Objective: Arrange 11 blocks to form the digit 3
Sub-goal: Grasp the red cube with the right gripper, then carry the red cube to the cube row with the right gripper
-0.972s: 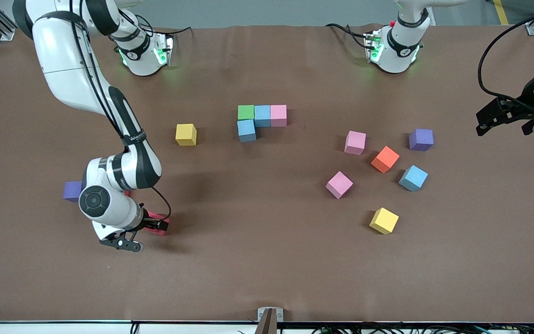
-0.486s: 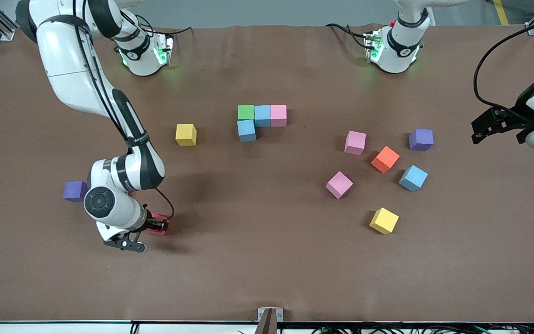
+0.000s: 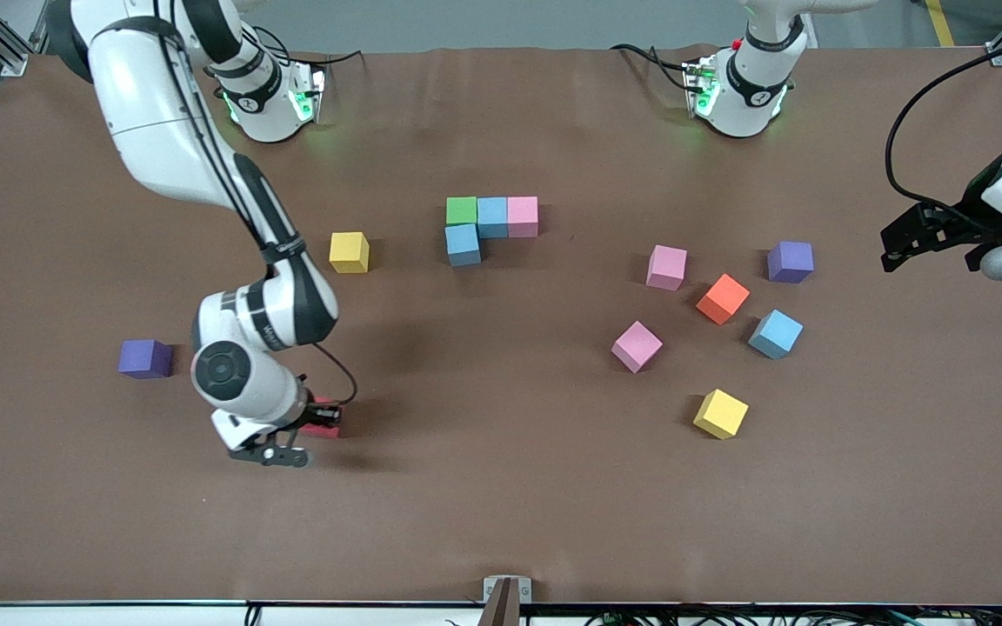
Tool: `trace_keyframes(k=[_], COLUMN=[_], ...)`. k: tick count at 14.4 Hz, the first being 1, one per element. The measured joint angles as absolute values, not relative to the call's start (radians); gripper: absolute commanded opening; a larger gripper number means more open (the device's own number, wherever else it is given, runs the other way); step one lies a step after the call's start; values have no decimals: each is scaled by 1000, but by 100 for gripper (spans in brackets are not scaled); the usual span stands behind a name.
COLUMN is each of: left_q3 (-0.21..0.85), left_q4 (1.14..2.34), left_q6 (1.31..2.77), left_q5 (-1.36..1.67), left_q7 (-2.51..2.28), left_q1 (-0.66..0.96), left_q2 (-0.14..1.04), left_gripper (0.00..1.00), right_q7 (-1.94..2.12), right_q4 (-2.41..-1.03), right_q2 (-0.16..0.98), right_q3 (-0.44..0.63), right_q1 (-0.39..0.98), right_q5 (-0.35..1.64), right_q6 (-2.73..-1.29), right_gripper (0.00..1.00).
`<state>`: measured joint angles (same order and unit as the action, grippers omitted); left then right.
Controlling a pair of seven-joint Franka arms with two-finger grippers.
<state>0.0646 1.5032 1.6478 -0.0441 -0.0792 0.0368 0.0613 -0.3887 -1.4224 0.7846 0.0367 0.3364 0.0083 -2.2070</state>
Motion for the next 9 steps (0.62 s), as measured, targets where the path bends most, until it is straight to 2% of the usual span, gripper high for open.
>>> trace_keyframes(k=[5,9], left_q3=[62,59], left_q4=[1489,1489], left_q6=[1651,1650], left_q5=[-44,-44], left_q7=[-77,-75], left_q1=[32,24], left_q2=[60,60], left_gripper=[100,100], right_q7=[-393,-408], right_q4=[-1367,-1369], right_q2=[743,740], right_q3=[31,31], right_q1=[495,600], right_q5=[47,120], right_q6=[-2018,-1992], right_gripper=[48,48])
